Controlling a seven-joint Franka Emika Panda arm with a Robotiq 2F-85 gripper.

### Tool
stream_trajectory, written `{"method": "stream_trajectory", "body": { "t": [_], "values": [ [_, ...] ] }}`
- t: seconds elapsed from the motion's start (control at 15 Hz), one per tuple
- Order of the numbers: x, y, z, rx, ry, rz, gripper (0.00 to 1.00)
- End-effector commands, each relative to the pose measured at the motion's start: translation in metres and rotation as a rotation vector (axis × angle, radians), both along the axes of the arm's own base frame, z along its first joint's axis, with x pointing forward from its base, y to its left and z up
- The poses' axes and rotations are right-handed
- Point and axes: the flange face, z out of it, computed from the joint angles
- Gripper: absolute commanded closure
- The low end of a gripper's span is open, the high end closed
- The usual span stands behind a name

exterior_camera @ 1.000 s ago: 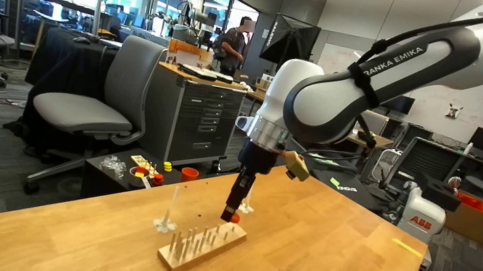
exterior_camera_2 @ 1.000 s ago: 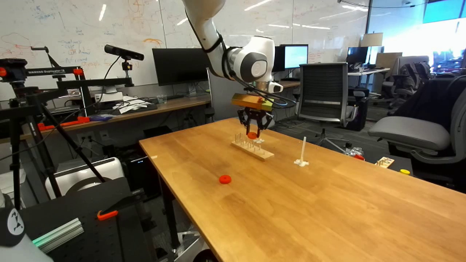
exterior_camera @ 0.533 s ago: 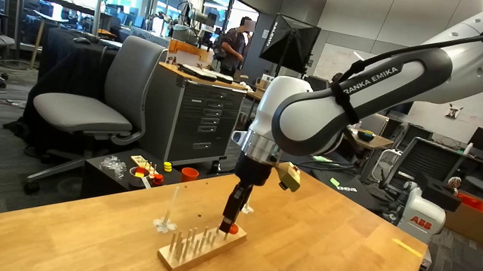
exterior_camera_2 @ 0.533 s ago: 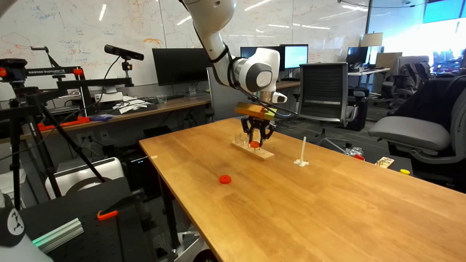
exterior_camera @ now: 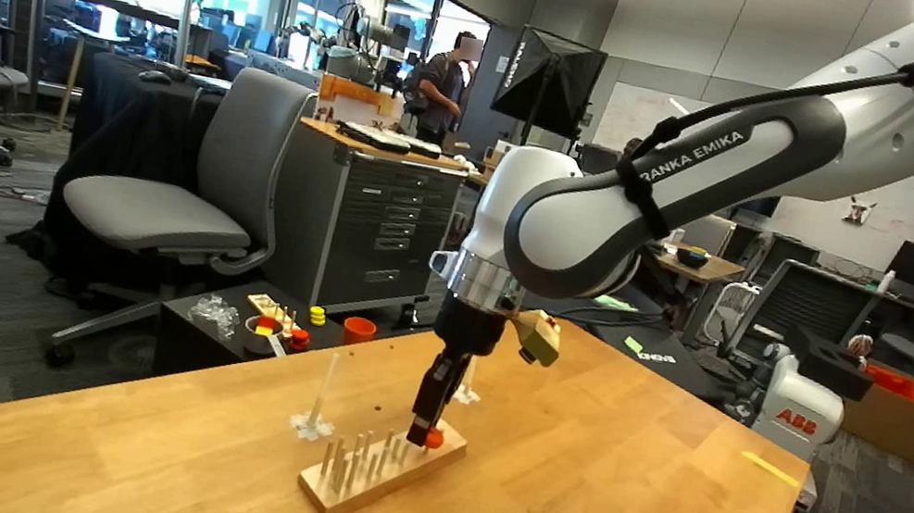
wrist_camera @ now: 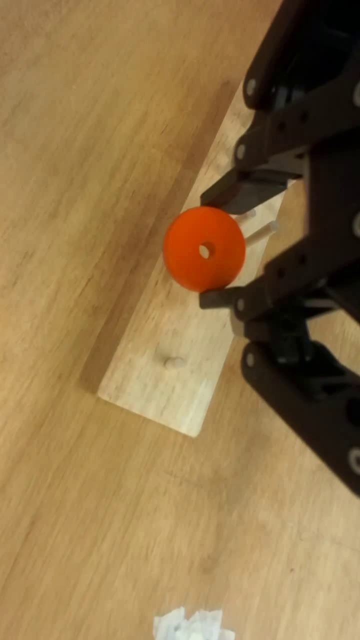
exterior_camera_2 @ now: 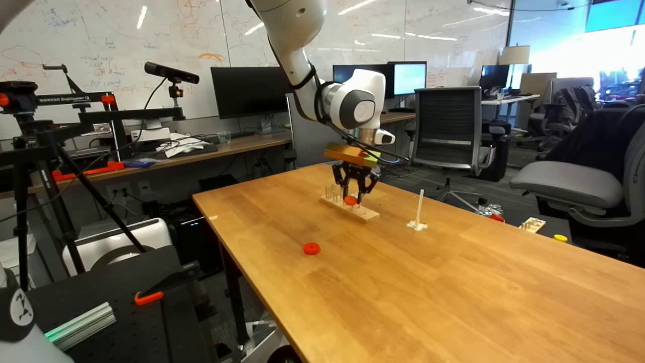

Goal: Pick up the orange ring on the right and place it on the wooden stand

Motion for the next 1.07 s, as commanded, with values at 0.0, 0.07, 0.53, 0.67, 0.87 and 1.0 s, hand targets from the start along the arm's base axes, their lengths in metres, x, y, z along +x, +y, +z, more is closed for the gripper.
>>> {"method": "stream_trajectory", "body": {
  "t": [0.0,0.07,0.53,0.67,0.87,1.0],
  "values": [
    [0.011,0.002,0.003,-0.015,0.007,-0.021,0.82],
    [0.012,0.001,0.003,-0.015,0.008,-0.025,0.82],
    [0.014,-0.006,-0.009,-0.041,0.050,-0.049,0.82],
    [0.014,-0.005,-0.009,-0.046,0.058,-0.052,0.82],
    [0.013,0.000,-0.008,-0.050,0.056,-0.046,0.82],
    [0.012,0.004,-0.008,-0.052,0.053,-0.037,0.82]
  ]
}}
